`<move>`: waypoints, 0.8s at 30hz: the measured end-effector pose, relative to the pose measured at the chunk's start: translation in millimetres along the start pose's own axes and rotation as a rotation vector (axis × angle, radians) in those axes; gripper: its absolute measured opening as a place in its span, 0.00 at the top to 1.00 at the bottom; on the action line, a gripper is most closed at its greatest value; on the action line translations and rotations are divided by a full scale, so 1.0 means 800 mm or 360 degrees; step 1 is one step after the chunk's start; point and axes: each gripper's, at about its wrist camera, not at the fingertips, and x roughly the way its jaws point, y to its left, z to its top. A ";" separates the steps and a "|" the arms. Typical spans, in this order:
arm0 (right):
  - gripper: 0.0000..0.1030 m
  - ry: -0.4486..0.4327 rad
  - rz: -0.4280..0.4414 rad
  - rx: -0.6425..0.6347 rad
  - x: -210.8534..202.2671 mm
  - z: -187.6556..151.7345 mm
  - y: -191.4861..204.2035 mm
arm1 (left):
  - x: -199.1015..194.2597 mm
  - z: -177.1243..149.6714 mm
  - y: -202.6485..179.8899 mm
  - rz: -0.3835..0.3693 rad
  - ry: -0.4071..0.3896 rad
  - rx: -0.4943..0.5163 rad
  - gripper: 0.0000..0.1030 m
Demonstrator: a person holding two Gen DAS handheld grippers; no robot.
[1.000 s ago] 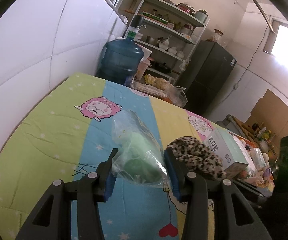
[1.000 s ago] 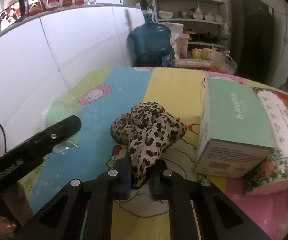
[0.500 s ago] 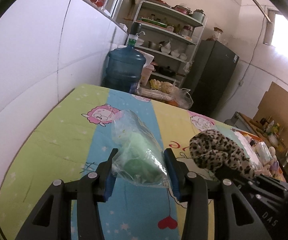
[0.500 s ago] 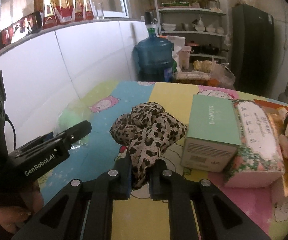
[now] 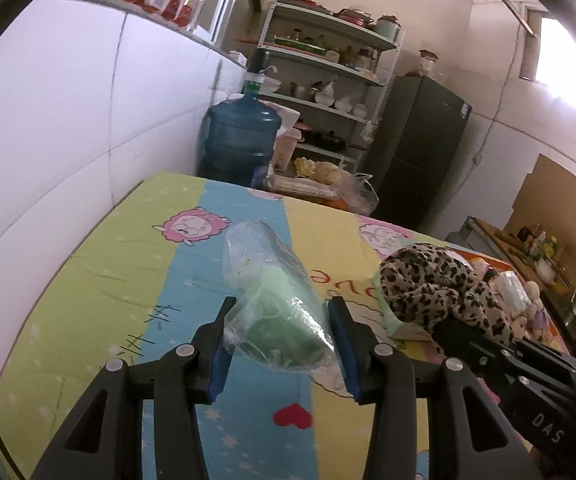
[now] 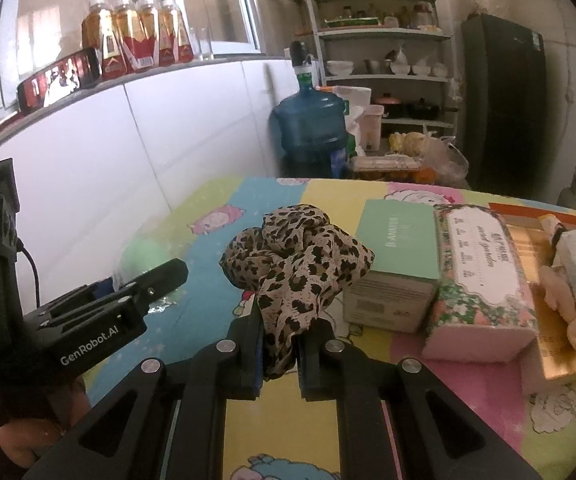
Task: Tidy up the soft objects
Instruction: 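Carry the bagged ball and scrunchie in both tools over the cardboard box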
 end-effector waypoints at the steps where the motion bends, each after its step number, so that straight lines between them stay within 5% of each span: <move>1: 0.88 -0.0007 -0.0001 0.0007 -0.005 -0.001 -0.004 | -0.002 -0.001 -0.005 -0.0005 0.0000 0.0010 0.56; 24: 0.88 -0.0212 -0.0120 0.0255 -0.108 -0.025 -0.136 | 0.000 -0.018 -0.186 -0.0245 0.0055 0.0286 0.56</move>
